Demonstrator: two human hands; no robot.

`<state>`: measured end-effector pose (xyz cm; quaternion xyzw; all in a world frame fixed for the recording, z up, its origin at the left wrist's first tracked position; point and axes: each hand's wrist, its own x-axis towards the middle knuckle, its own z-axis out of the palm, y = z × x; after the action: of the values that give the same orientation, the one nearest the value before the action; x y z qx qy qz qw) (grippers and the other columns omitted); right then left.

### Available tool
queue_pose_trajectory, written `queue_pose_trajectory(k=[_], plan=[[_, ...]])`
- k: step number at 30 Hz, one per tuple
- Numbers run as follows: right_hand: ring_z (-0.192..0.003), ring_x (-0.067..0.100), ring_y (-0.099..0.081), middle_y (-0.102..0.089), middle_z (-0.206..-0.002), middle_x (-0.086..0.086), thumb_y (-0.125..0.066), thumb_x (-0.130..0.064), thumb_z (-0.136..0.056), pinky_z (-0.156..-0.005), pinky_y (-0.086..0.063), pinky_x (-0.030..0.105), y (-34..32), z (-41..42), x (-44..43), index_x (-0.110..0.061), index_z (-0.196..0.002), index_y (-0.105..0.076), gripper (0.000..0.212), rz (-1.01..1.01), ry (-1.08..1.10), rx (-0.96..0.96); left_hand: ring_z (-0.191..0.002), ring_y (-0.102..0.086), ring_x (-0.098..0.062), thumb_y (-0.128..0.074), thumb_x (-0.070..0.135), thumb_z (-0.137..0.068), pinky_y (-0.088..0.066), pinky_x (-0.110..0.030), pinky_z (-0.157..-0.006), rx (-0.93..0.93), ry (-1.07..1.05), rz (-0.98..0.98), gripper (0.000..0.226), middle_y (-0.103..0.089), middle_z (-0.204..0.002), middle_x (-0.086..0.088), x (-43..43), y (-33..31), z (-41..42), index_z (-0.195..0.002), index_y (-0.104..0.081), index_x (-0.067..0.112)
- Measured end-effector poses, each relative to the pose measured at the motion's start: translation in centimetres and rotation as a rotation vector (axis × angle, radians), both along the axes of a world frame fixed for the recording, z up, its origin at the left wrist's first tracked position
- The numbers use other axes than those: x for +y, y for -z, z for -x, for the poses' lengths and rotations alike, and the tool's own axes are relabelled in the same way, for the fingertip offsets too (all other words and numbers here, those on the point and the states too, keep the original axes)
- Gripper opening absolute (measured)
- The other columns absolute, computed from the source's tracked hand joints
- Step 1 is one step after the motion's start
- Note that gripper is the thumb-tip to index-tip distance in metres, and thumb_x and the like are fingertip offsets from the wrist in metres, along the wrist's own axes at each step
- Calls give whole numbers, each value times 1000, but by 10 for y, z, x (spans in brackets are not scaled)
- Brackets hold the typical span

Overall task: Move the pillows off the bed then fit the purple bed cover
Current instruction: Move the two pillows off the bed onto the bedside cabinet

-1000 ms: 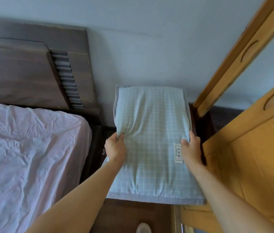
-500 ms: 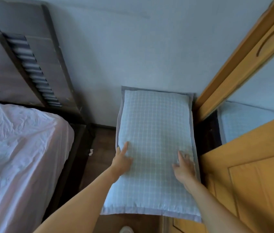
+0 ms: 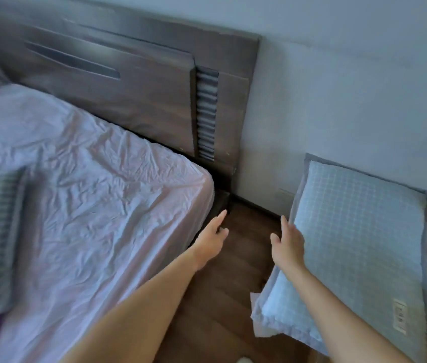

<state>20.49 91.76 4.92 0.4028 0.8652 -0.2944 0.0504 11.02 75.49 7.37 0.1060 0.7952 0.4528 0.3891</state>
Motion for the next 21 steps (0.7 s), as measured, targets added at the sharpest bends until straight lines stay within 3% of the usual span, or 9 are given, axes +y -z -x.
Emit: queue_pose_trajectory(k=[3,6,7,9,12,17,19,21], plan=[[-141,29,-22,-28,-152,15,-42,-19,-98,-114,-20,39,-14,56,-98,-12,-147,-24,53,67,-132,91,-136,-29,-11,-39,13,-100,-25,-7,-88,93,-109,9,51,-26,-151,3,-98,-7,38,-147,-21,23],[-141,28,-20,-26,-153,15,-39,-18,-99,-115,-20,38,-21,97,-187,-12,-148,-21,53,154,-231,149,-124,-45,-16,-35,19,-101,-36,-19,-82,108,-198,19,50,-23,-154,2,-186,-11,67,-147,-20,31],[-142,28,-20,-25,-153,14,-38,-19,-99,-116,-21,39,-23,111,-222,-12,-149,-20,53,177,-265,170,-122,-46,-15,-36,21,-101,-39,-24,-87,104,-246,10,50,-21,-155,2,-222,-10,77,-147,-21,34],[-143,26,-18,-21,-155,11,-37,-21,-100,-116,-22,40,-26,133,-279,-13,-150,-17,54,234,-292,174,-137,-31,-18,-36,21,-101,-29,-31,-106,91,-318,-14,49,-20,-156,2,-279,-8,90,-146,-23,35],[-142,25,-20,-23,-154,10,-38,-19,-100,-115,-23,39,-25,166,-373,-13,-149,-17,54,303,-325,175,-143,-19,-18,-37,22,-101,-25,-30,-107,69,-399,-39,48,-21,-155,0,-372,-5,110,-146,-24,35],[-142,27,-21,-22,-154,13,-39,-19,-99,-116,-21,38,-10,212,-518,-11,-149,-20,54,394,-407,157,-140,-29,-18,-42,18,-99,-26,-30,-111,136,-488,28,51,-28,-153,-1,-517,0,137,-146,-25,27],[-142,26,-21,-22,-155,11,-38,-19,-100,-115,-21,36,-2,225,-563,-12,-149,-19,54,455,-451,138,-128,-45,-19,-43,18,-99,-39,-32,-103,140,-552,45,51,-33,-151,-3,-565,8,145,-146,-26,27],[-142,24,-22,-20,-155,9,-38,-20,-100,-115,-21,34,10,236,-609,-14,-150,-17,54,536,-474,117,-127,-46,-14,-43,20,-99,-43,-20,-92,135,-621,78,51,-31,-151,-1,-614,21,154,-146,-27,27]])
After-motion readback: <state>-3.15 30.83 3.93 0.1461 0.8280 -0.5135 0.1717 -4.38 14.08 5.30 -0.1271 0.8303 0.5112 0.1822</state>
